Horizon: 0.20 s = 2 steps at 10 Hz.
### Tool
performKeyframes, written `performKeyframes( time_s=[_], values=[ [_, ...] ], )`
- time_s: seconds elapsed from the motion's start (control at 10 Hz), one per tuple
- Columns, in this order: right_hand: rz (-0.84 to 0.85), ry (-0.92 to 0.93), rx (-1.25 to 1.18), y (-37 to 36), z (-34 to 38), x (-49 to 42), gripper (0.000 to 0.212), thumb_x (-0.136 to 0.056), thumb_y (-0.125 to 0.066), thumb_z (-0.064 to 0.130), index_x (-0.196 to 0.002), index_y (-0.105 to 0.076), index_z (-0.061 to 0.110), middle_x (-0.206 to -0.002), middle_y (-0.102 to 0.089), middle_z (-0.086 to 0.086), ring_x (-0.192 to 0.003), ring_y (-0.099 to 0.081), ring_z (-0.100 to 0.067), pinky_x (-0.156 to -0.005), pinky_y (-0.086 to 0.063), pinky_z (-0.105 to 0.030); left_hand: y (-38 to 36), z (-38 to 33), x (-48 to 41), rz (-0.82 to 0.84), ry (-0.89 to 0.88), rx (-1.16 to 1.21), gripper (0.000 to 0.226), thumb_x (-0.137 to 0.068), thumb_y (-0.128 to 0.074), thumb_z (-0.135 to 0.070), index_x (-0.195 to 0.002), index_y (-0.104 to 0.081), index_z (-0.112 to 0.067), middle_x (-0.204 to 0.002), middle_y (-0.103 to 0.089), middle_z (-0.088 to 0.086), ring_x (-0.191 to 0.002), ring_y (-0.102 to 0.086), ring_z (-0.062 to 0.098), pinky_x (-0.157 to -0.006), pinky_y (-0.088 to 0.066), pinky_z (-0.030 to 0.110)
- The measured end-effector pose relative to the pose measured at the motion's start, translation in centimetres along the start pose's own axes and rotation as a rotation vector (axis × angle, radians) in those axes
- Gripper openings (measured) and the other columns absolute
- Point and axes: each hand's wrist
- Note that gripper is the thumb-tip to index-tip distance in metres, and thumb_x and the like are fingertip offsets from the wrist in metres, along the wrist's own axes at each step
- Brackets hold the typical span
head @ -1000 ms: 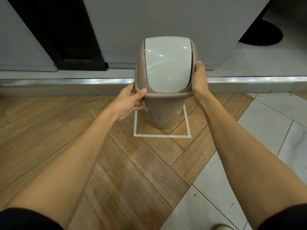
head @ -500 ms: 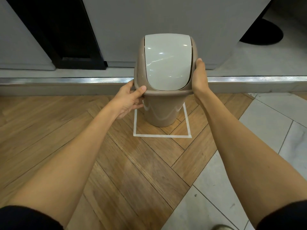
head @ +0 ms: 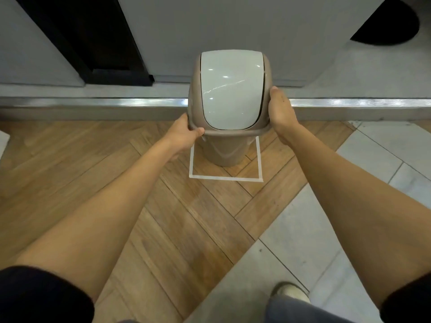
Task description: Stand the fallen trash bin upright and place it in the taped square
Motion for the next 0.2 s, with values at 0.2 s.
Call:
performKeyframes(
  time_s=[0.2],
  values=[
    [0.161, -0.079, 0.236, 6.1, 5.4, 4.2, 0.048, -0.109, -0.026, 0.03, -0.148, -0.039, 0.006, -0.151, -0.044, -0.014, -0.137, -0.042, -0.028, -0.096, -0.032, -0.03, 0.2, -7.9, 3.9, -0.071, 0.049, -0.345, 0.085, -0.091, -0.059, -0.021, -0.153, -0.002, -0.015, -0.149, -0.039, 0.014, -0.135, -0.038, 0.033, -0.108, -0.034, 0.04]
  ],
)
Point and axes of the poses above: each hand's wrist, its own x-axis away from the middle knuckle, its own y-axis out of the back of the hand, z = x × y
